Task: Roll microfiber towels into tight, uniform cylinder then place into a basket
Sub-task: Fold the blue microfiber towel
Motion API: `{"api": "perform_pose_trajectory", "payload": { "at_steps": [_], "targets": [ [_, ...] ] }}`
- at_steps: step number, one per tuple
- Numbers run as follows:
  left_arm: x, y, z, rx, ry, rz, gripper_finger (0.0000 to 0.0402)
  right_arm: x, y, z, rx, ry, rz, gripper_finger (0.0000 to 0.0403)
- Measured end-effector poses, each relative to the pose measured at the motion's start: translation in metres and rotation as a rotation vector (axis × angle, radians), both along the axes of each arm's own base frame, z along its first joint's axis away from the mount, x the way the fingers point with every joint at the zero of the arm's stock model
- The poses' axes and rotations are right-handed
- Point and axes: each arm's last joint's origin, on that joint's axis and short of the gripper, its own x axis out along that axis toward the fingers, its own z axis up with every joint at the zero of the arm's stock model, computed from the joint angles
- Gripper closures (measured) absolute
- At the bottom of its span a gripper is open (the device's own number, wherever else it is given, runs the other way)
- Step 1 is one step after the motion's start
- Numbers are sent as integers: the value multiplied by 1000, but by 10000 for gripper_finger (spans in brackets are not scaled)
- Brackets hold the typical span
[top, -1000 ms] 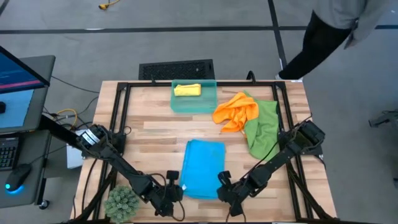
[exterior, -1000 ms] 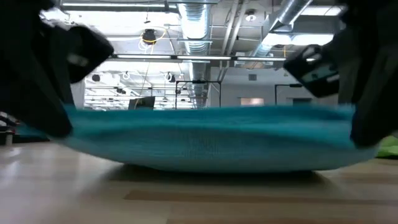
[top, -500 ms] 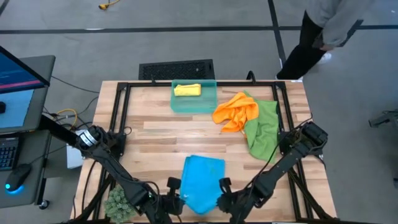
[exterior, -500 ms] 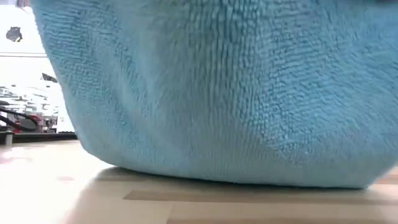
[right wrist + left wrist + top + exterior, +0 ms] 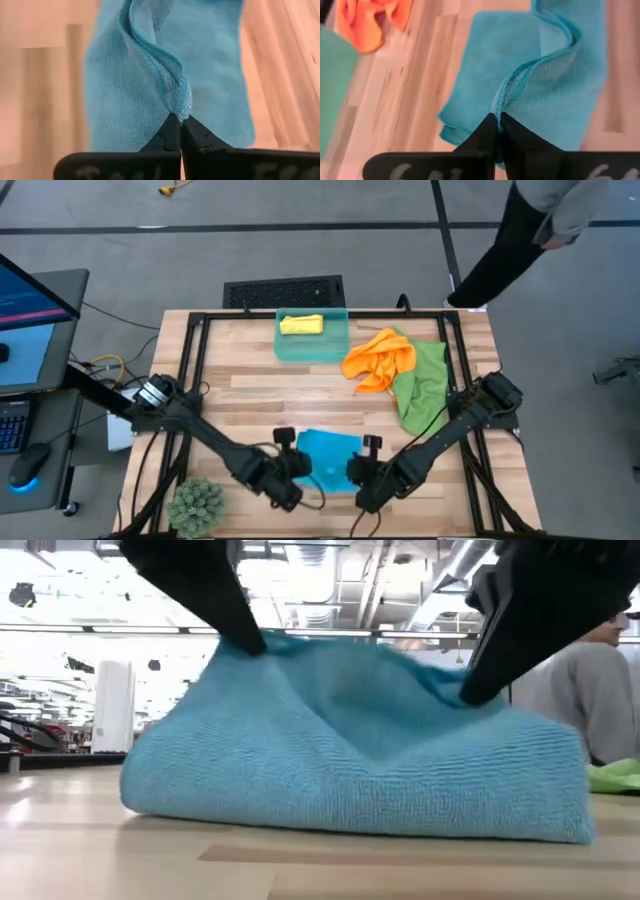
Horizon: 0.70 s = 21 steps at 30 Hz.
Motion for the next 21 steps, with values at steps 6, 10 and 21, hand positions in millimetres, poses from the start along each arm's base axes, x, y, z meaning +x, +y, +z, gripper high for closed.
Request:
{"api": "perform_pose_trajectory", "payload": {
  "at_steps": [6, 10, 21],
  "targets": [
    [10, 22, -8, 19, 61, 60, 397, -4, -19, -13, -20, 65, -118, 393],
    [16, 31, -10, -7, 72, 83, 397, -2, -26, -17, -25, 75, -140, 394],
    [19, 41, -14, -42, 111, 91, 394, 1, -40, -23, -21, 89, -200, 394]
  ]
}}
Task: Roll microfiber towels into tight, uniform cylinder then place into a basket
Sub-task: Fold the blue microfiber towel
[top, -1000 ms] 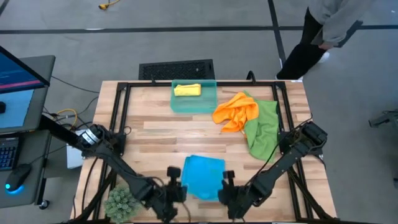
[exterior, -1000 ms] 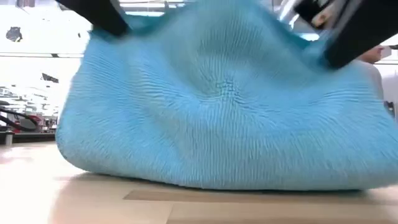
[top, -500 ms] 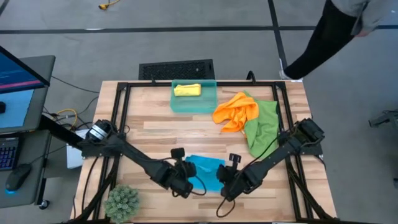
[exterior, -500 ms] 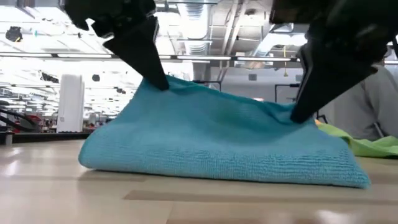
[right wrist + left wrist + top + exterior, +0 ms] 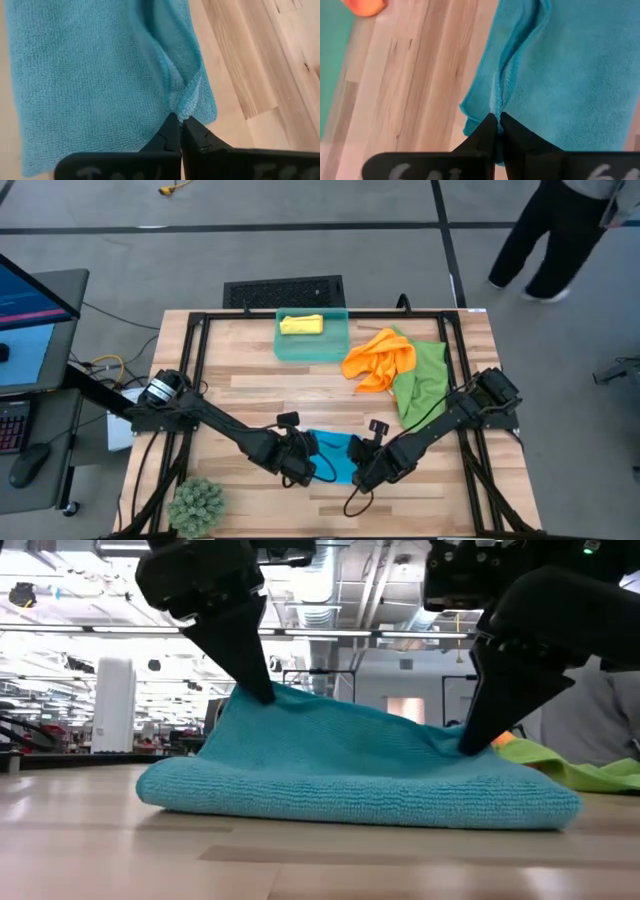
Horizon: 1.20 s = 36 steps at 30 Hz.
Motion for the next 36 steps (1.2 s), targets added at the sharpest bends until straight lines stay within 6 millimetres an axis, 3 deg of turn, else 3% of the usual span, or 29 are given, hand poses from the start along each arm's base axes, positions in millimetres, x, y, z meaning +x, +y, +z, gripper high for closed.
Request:
{"api": "perform_pose_trajectory", "payload": {
  "at_steps": [6, 13, 19, 28, 36],
  "targets": [
    [0, 0, 0, -9, -8, 13, 364, 3, -1, 0, 31, -9, -4, 384],
    [0, 0, 0, 4, 4, -11, 290, 7, -1, -5, 60, -14, -20, 394],
    [0, -1, -1, -5, 40, -68, 237, 6, -1, -4, 68, -22, -51, 375],
    [-1, -23, -4, -37, -29, -221, 236, 8, -3, -4, 76, -26, -66, 327],
    [-8, -22, -21, -54, -27, -194, 240, 7, -3, -4, 80, -6, -49, 249]
  ]
}}
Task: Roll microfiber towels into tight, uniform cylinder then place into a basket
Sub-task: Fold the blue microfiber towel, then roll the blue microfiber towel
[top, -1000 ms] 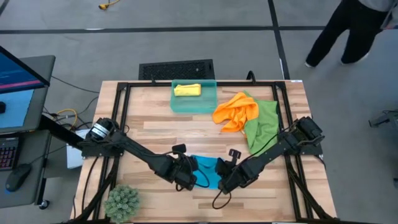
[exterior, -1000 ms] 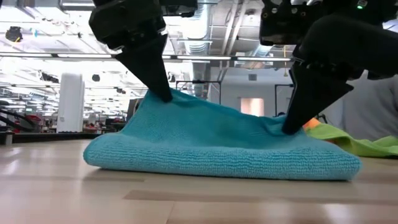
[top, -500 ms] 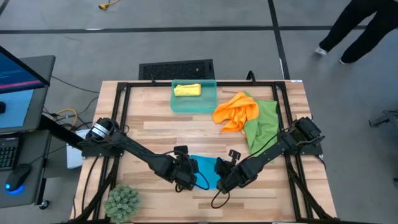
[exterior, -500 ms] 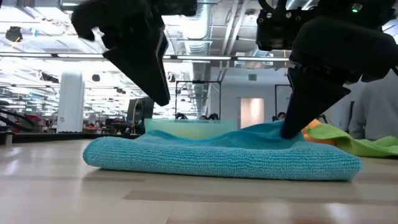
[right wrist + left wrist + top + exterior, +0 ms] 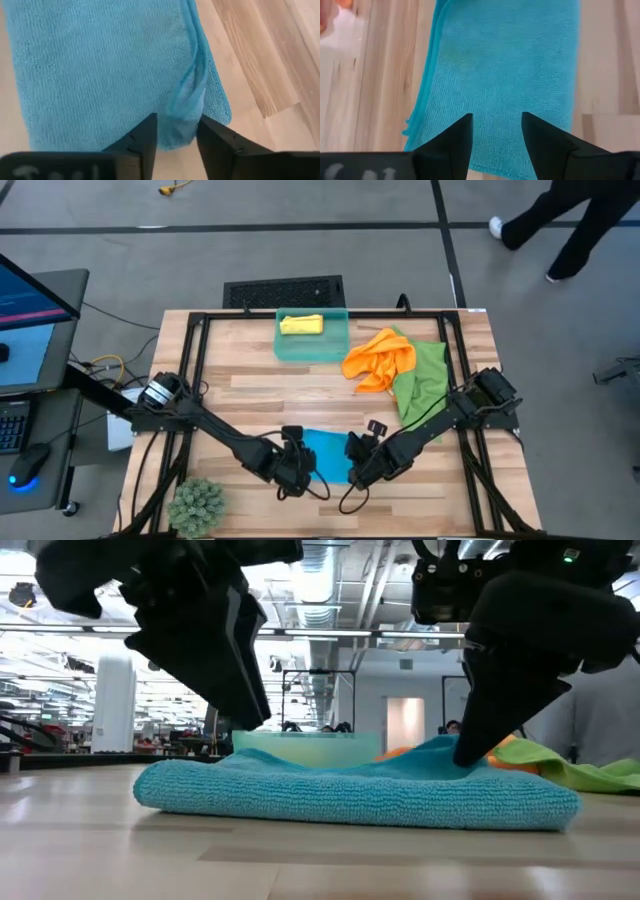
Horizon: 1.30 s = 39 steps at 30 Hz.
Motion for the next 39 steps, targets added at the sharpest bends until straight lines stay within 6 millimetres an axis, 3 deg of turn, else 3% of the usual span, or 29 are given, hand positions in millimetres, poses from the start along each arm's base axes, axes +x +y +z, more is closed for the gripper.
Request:
{"api": "perform_pose_trajectory", "payload": {
  "at_steps": [5, 10, 15, 23, 28, 30, 39],
  "targets": [
    [-1, 4, -5, 5, 10, 7, 240, -5, -1, 10, 10, 8, 10, 217],
    [-2, 2, -5, 5, 11, 3, 240, -18, -1, 34, -44, -35, 27, 202],
    [-6, -3, -5, -8, 27, -12, 240, -36, 16, 49, -149, -108, 132, 198],
    [-15, -20, -4, -2, 29, -76, 240, -53, 57, 37, -148, -171, 258, 203],
    [-22, -33, -2, 13, 30, -152, 240, -52, 73, 29, -132, -207, 352, 204],
    [-28, -40, -3, 19, 40, -177, 240, -43, 80, 29, -99, -268, 365, 204],
    [-39, -42, -15, 100, 8, -174, 240, -32, 83, -7, -166, -186, 483, 207]
  ]
}}
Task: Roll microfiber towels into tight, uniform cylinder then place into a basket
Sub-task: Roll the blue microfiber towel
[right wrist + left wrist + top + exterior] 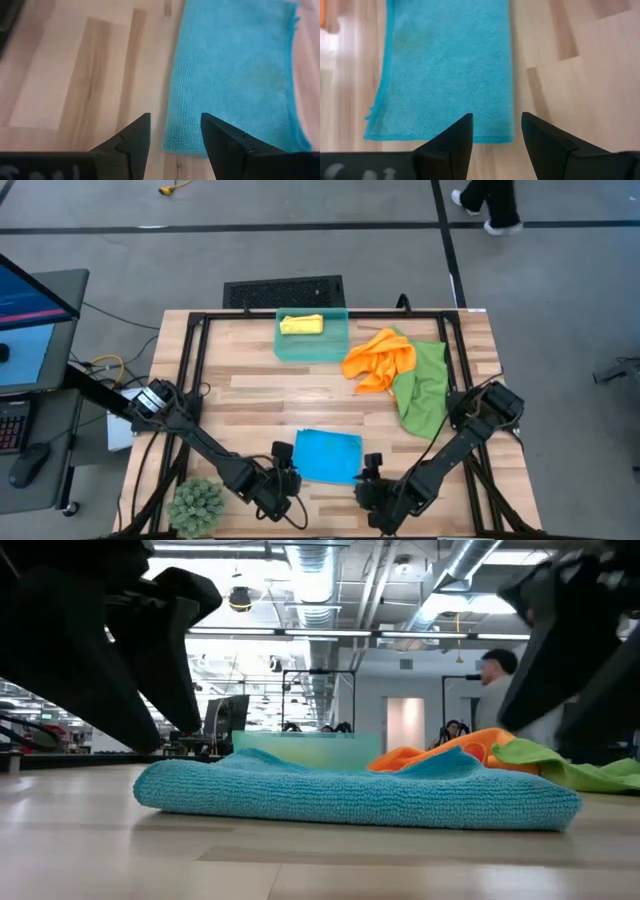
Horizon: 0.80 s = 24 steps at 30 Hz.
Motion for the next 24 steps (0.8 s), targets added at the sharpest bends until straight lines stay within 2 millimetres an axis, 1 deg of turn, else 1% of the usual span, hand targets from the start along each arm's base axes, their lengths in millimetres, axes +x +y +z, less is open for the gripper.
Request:
{"api": "perform_pose_trajectory", "payload": {
  "at_steps": [7, 9, 12, 15, 19, 24],
  "targets": [
    [6, 5, -2, -3, -4, 4, 240, 9, -7, -8, 54, 60, 2, 208],
    [8, 5, -7, 9, 7, -13, 240, 11, -6, -7, 75, 59, 9, 210],
    [12, 4, -21, 32, 31, -32, 240, 11, -8, -8, 66, 74, 22, 215],
    [14, 5, -31, 54, 40, -11, 240, 11, -8, -8, 61, 78, 26, 218],
    [16, 6, -40, 32, 66, 11, 240, 13, -11, -8, 61, 86, 19, 222],
    [16, 6, -41, 2, 72, 45, 240, 16, -18, -9, 51, 114, 17, 222]
  ]
}}
